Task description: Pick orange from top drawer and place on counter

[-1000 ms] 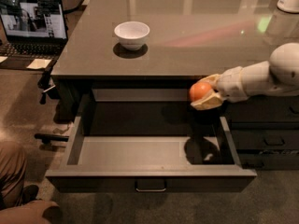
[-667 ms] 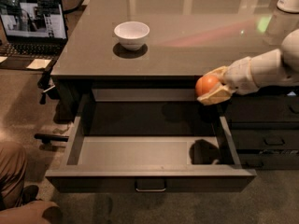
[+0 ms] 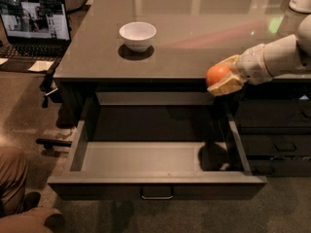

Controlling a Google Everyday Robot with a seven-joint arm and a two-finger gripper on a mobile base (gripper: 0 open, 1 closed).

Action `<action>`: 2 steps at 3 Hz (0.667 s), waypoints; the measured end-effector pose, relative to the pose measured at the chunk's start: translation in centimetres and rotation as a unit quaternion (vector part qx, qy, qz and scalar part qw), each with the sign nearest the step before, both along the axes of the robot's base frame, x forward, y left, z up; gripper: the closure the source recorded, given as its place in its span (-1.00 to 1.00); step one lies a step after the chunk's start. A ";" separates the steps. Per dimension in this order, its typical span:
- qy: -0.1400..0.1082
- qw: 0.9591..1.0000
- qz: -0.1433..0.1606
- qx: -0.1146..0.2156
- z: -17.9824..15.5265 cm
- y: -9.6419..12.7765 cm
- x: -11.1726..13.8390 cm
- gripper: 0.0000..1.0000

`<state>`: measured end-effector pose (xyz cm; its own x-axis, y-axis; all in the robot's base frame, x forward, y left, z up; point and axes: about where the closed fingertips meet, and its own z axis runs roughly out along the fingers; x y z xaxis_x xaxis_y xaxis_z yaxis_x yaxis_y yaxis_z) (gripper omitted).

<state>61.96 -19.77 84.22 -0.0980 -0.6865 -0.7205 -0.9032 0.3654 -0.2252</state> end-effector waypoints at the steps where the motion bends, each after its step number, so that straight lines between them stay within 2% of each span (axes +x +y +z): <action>1: -0.007 1.000 -0.028 0.004 0.0 0.1 2.7 1.00; 2: -0.006 0.999 -0.031 0.004 0.1 0.1 2.8 1.00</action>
Offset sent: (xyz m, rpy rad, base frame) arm 0.1020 -0.0197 0.0112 0.0760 -0.1134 -0.3036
